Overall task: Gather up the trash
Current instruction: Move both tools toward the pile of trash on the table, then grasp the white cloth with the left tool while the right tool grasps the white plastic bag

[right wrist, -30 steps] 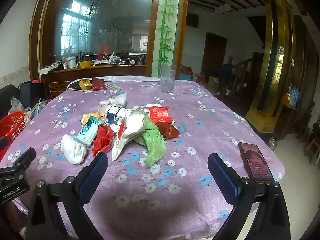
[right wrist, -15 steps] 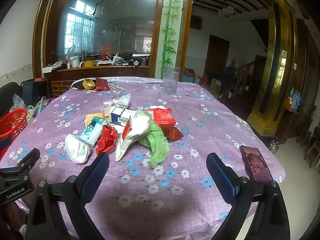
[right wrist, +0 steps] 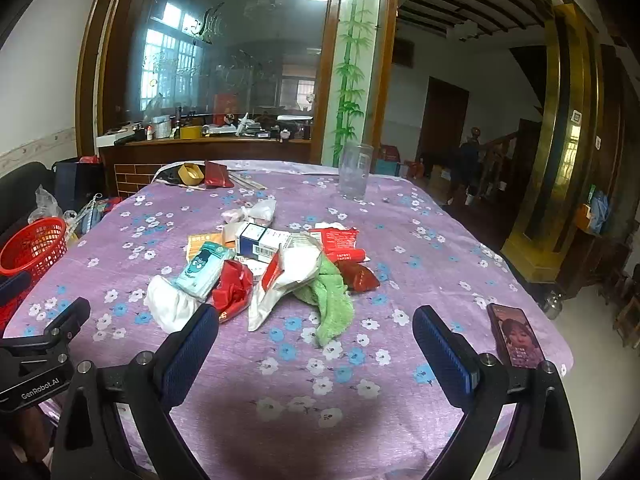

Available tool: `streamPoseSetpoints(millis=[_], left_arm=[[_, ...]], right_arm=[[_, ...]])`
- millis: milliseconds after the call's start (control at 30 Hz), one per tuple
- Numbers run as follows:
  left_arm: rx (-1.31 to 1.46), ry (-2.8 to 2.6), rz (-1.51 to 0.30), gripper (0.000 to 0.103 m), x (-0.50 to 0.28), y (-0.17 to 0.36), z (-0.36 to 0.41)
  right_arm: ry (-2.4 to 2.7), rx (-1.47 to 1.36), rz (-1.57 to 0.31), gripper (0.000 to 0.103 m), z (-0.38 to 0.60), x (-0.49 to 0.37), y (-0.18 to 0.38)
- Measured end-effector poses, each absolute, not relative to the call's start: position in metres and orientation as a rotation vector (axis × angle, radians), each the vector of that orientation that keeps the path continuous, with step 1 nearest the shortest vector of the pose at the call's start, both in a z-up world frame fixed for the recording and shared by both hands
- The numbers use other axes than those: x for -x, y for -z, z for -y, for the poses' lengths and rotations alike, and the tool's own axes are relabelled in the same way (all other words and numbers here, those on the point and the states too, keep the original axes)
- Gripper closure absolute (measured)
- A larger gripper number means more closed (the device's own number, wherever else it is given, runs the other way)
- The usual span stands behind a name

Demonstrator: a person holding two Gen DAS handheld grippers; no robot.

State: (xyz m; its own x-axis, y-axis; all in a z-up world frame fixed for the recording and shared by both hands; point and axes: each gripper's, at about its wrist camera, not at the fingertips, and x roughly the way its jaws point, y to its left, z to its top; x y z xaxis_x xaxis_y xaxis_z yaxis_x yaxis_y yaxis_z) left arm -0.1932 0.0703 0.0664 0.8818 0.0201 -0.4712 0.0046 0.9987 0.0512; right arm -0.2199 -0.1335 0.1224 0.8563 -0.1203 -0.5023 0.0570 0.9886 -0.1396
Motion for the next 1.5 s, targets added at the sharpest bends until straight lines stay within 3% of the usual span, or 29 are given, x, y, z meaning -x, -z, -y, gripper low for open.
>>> streamPoseSetpoints(millis=[1200,1367,1433,1500], left_arm=[[-0.067,-0.030,-0.591,0.000,0.169,-0.053,-0.069],[-0.018,0.065,-0.668,0.000,0.145,-0.056,-0.063],[0.000,0.102,-0.703,0.000,0.133,-0.056,-0.057],[0.020,0.128,-0.743,0.011,0.118,-0.053,-0.049]], right_arm=[[-0.030,0.073,-0.614,0.004,0.127,0.179,-0.092],[-0.140,-0.082,-0.668,0.013,0.153,0.162,-0.085],[-0.185,-0.140,-0.695,0.022,0.162,0.154,-0.081],[-0.215,-0.190,-0.717,0.029,0.170,0.146,-0.078]])
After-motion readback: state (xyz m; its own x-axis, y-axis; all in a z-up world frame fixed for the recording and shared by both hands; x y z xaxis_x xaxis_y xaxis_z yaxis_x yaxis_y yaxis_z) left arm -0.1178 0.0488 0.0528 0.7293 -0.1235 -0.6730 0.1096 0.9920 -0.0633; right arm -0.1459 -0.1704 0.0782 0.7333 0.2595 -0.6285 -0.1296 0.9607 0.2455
